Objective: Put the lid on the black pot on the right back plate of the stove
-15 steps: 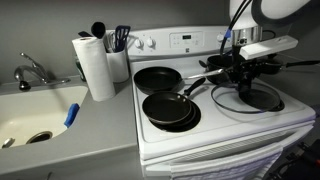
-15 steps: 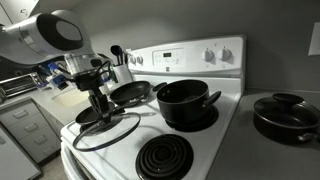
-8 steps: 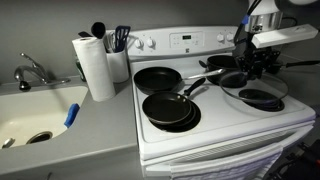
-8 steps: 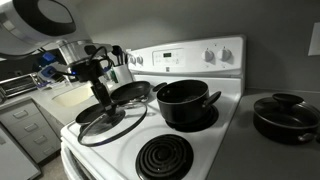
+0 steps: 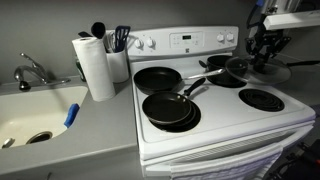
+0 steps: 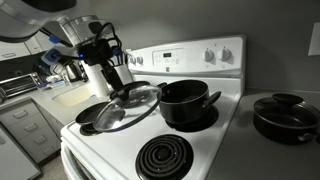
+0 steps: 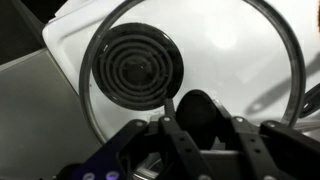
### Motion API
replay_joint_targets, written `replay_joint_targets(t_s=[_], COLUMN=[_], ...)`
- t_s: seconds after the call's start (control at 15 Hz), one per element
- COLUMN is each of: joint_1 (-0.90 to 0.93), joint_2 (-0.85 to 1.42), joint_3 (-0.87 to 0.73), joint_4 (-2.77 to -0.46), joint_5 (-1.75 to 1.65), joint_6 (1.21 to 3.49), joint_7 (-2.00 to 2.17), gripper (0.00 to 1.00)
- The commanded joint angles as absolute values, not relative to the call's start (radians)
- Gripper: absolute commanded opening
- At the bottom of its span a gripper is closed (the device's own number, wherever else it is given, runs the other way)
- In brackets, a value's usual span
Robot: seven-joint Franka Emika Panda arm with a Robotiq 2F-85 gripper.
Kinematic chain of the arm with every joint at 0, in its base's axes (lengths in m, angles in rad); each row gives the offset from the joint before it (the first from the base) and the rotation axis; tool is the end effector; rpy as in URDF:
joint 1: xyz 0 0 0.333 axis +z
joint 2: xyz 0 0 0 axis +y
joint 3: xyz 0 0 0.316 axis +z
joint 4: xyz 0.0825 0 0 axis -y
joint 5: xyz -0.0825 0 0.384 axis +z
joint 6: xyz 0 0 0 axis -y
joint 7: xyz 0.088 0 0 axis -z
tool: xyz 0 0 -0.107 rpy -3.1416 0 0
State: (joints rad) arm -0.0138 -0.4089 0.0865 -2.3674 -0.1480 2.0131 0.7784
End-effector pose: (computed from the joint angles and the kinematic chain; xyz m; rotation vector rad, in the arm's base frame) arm 0.4302 0.0248 0.4851 2.8449 -0.9616 0.1762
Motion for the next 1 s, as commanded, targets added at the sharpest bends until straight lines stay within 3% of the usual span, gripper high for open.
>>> replay_joint_targets(t_s=[0.0, 0.27, 0.33, 0.93], joint_1=[-0.039, -0.044, -0.041, -0.075], joint_2=[-0.417, -0.425, -0.421, -0.282], joint_3=[0.096, 0.093, 0.098, 0.041], joint_4=[-2.364, -2.363, -2.373, -2.259], joint_5=[-0.141, -0.140, -0.130, -0.182], joint_6=[2.017, 2.019, 2.001, 1.966], joint_7=[0.769, 0.768, 0.781, 0.610], gripper=[0.39, 0.39, 0.14, 0.14])
